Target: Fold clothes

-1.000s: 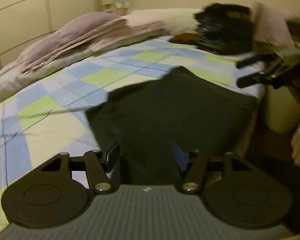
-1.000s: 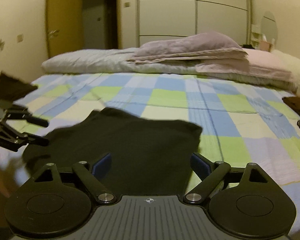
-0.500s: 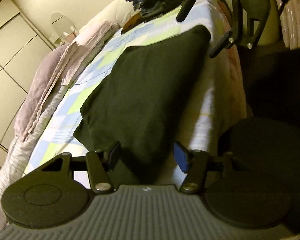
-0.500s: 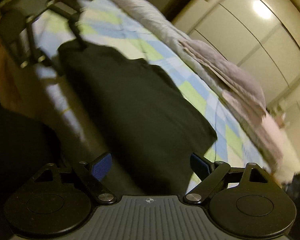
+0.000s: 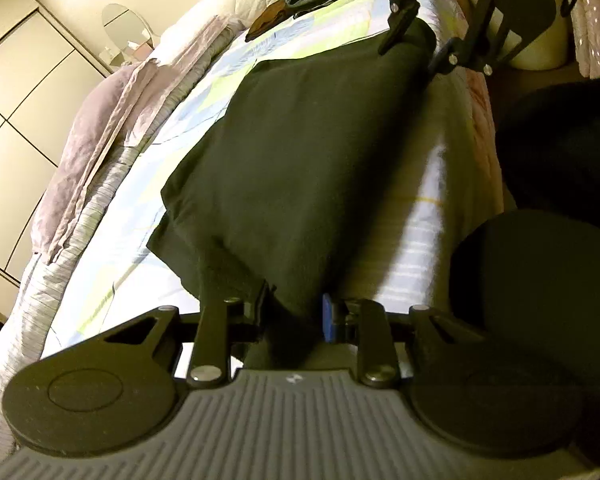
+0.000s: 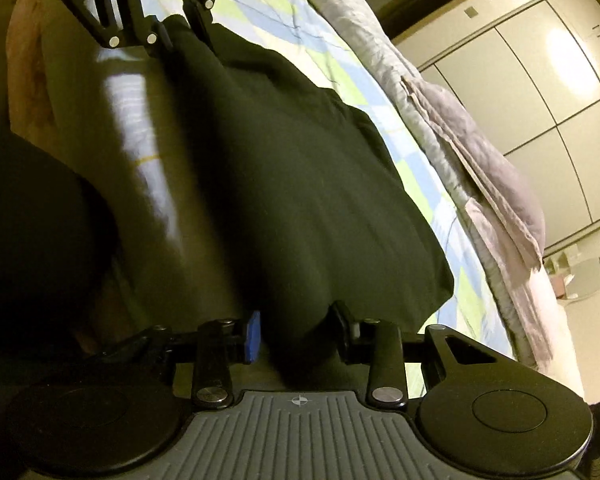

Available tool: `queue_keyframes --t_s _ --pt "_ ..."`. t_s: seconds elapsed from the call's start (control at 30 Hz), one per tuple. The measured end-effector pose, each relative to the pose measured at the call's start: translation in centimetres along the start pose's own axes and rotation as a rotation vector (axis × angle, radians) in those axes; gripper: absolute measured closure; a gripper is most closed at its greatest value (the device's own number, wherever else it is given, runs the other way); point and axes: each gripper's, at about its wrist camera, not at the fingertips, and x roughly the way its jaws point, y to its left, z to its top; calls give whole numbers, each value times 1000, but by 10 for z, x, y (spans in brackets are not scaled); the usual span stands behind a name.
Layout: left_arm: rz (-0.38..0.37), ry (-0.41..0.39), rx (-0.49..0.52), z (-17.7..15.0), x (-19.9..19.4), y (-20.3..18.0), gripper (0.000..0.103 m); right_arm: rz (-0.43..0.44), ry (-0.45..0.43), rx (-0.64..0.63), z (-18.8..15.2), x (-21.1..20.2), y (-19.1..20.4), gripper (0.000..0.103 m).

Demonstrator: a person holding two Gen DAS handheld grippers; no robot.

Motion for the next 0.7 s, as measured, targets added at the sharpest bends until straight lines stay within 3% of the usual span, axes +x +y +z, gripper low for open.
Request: queue_keyframes --t_s 0.3,0.43,0.5,0.7 --pt "-20 3 47 3 -6 -2 68 -105 92 -109 -16 5 13 67" --pt "-39 15 57 9 3 1 71 -103 92 -78 -21 14 7 68" --pt "-46 26 57 12 7 4 81 -81 86 -12 -21 16 -3 91" --pt "-44 20 56 20 2 -2 82 -107 72 58 -28 16 -30 91"
